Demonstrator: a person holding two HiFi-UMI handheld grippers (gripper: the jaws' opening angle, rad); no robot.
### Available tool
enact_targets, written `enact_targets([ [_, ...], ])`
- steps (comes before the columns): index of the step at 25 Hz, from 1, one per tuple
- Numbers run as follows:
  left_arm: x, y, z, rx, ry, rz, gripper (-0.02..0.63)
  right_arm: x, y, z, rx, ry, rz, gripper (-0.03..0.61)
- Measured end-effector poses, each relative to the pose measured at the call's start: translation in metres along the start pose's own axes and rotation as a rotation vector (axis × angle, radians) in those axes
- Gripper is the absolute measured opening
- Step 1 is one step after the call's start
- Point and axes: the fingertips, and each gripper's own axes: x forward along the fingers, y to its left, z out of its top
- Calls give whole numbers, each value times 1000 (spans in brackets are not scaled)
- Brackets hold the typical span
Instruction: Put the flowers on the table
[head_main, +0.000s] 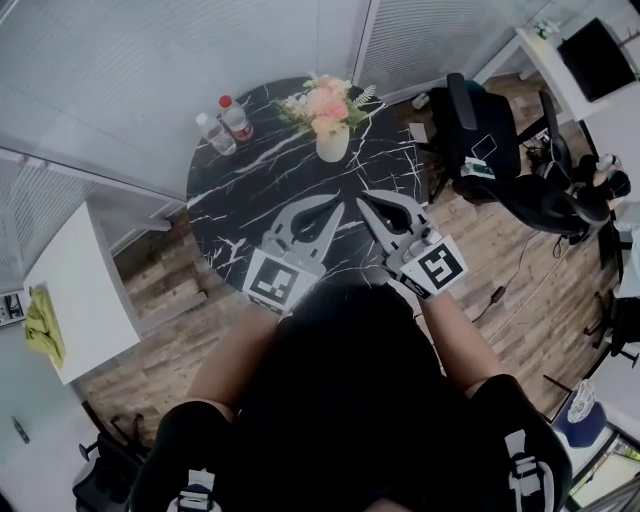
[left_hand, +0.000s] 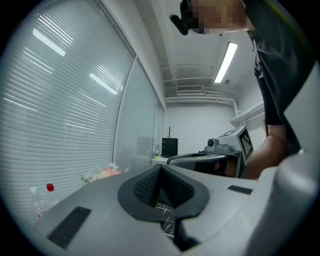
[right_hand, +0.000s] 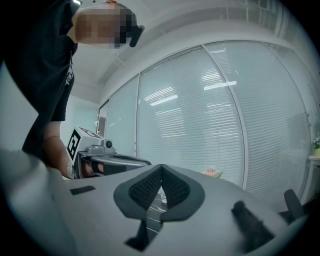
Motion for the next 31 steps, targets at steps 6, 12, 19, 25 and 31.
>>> enact_targets([
  [6,-3,3,-2,-11,-10,20,12,-4,-3,-10,13,32,-14,20],
  [12,-2,0,-1,-12,-5,21,12,-6,0,-5,11,16,-7,20],
  [19,-4,-2,-4,-9,-17,25,12,-9,-1,-13,-3,41,-10,20],
  [25,-5,-2,-5,-7,-7,29,11,-9,2,-11,5,21,1,20],
  [31,-4,-4,-5,2,-3,31,12,-9,4,-9,26,-3,16,20],
])
